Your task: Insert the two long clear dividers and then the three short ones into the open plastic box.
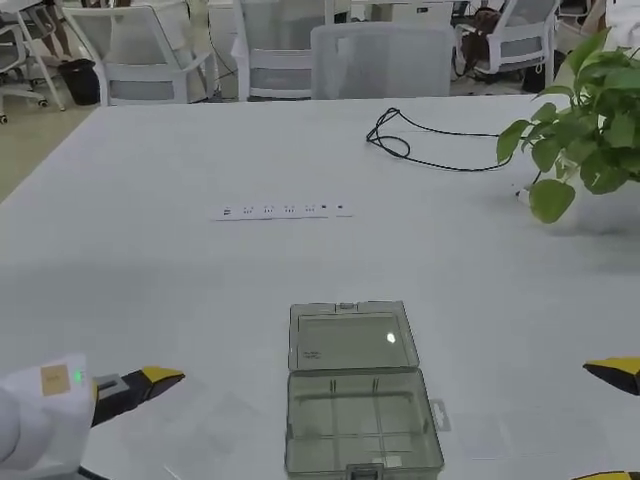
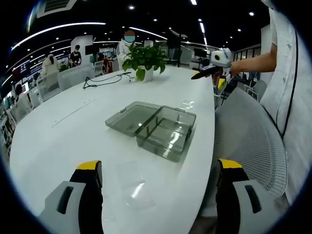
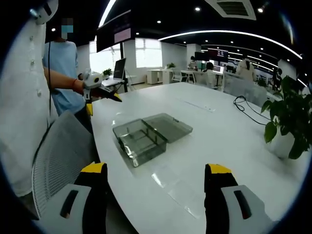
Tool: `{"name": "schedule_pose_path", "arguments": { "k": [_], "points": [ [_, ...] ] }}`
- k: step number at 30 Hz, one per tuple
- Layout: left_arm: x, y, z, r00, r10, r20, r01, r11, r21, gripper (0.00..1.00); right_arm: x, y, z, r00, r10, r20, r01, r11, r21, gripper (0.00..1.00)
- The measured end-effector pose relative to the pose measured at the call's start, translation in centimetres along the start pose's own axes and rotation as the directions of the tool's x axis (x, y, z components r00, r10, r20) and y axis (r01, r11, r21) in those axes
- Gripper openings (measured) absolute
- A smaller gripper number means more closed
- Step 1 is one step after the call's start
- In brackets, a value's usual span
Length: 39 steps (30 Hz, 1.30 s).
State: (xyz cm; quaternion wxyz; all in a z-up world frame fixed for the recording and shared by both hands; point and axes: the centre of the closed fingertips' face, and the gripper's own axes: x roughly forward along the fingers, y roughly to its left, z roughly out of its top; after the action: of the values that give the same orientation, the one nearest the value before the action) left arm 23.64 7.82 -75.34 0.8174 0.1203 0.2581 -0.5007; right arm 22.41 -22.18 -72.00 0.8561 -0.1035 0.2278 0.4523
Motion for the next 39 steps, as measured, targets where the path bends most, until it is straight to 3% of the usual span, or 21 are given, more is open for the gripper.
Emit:
{"name": "schedule_pose_path", "arguments": {
  "k": [11,18,23,24,28,34,36,37,39],
  "points": [
    [0.0,0.5,0.1,0.9999,0.011,-0.010,-0.011,1.000,-0.003,0.98,0.1,-0.2,-0.1,1.0000,-0.009,0.005,0.009,1.000,0.000,0.83],
    [-0.7,2.1,-0.4,0.9983,0.053,-0.022,-0.054,0.998,-0.039,0.98,0.0,-0.5,-0.1,0.9998,-0.018,0.009,0.018,1.000,0.005,0.82],
    [-1.6,4.3,-1.3,0.9927,0.105,-0.059,-0.110,0.989,-0.095,0.95,0.1,-0.4,-0.2,0.9997,-0.021,0.009,0.021,1.000,0.011,0.81],
    [-1.8,4.8,-1.8,0.9894,0.119,-0.084,-0.128,0.986,-0.106,0.92,0.1,-0.4,-0.2,0.9997,-0.021,0.010,0.021,1.000,0.012,0.81],
    [-2.0,5.9,-2.4,0.9840,0.142,-0.107,-0.157,0.978,-0.139,0.88,0.0,-0.5,-0.1,0.9996,-0.026,0.013,0.025,1.000,0.016,0.81],
    [-2.4,7.7,-4.5,0.9648,0.174,-0.197,-0.212,0.958,-0.193,0.80,0.0,-0.5,0.0,0.9994,-0.030,0.018,0.029,0.999,0.023,0.81],
    [-2.4,8.2,-4.8,0.9614,0.184,-0.205,-0.224,0.956,-0.192,0.77,0.0,-0.5,0.0,0.9994,-0.030,0.019,0.030,0.999,0.021,0.81],
    [-2.6,8.5,-5.5,0.9506,0.196,-0.241,-0.246,0.948,-0.202,0.74,0.0,-0.5,0.1,0.9993,-0.030,0.021,0.030,0.999,0.023,0.81],
    [-2.3,8.8,-5.8,0.9476,0.196,-0.252,-0.251,0.946,-0.205,0.70,0.0,-0.5,0.1,0.9993,-0.030,0.021,0.030,0.999,0.023,0.81]
  ]
}}
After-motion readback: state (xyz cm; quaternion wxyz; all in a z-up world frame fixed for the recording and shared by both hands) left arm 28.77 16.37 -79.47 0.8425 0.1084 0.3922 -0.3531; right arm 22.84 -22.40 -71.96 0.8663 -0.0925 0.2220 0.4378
